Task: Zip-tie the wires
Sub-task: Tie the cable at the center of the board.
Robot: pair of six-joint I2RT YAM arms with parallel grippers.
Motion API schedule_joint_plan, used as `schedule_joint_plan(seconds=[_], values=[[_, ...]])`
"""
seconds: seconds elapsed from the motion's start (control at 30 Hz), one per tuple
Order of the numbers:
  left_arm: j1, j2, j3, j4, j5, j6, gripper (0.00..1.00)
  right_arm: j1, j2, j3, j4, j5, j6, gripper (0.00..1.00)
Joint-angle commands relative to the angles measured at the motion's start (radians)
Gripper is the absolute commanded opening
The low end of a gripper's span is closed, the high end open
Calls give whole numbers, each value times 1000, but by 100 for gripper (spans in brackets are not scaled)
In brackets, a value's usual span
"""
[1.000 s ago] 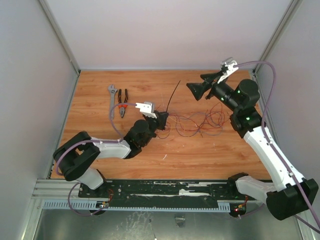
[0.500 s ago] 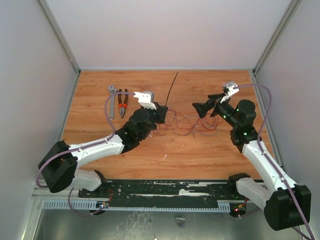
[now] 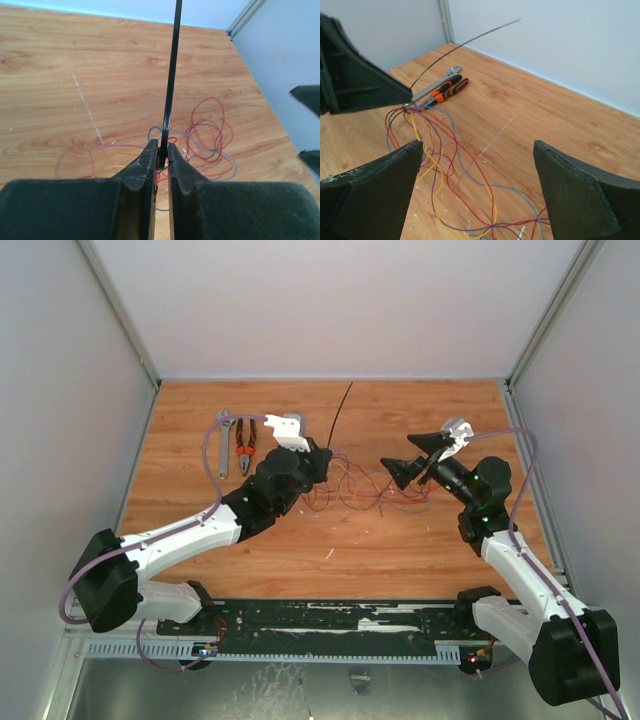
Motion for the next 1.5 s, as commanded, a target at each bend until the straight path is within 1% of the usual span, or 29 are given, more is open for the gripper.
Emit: schedule_joint_plan(seconds=[0.0,0.1,0.3,0.47,0.6,0.7,0.87,1.13,1.3,1.4,1.47], values=[[4,-27,76,-31,-7,8,0,-5,23,-13,43,-124,-20,92],[5,-33,97,-44,-10,14,0,-4,36,-16,38,-155,-21,92],[5,-26,134,-69,-6,17,0,-3,55,-23,49,-166,-22,91],[6,-39,129,-69,-11,24,0,-3,106,-14,79,-179,18,84],[5,-53,122,-74,-13,23,0,-4,179,14,74,-179,-9,75],[6,-61,120,-74,-11,21,0,-4,242,15,117,-156,-20,76],[6,-68,117,-74,-10,18,0,1,372,42,180,-115,-41,80],[6,-72,117,-77,-3,15,0,58,532,137,167,-105,-172,84],[6,-72,118,-78,-4,13,0,85,576,155,178,-126,-219,84],[6,-72,119,-78,-3,11,0,98,606,162,203,-124,-219,84],[7,-69,118,-78,-2,9,0,106,634,180,213,-129,-218,80]])
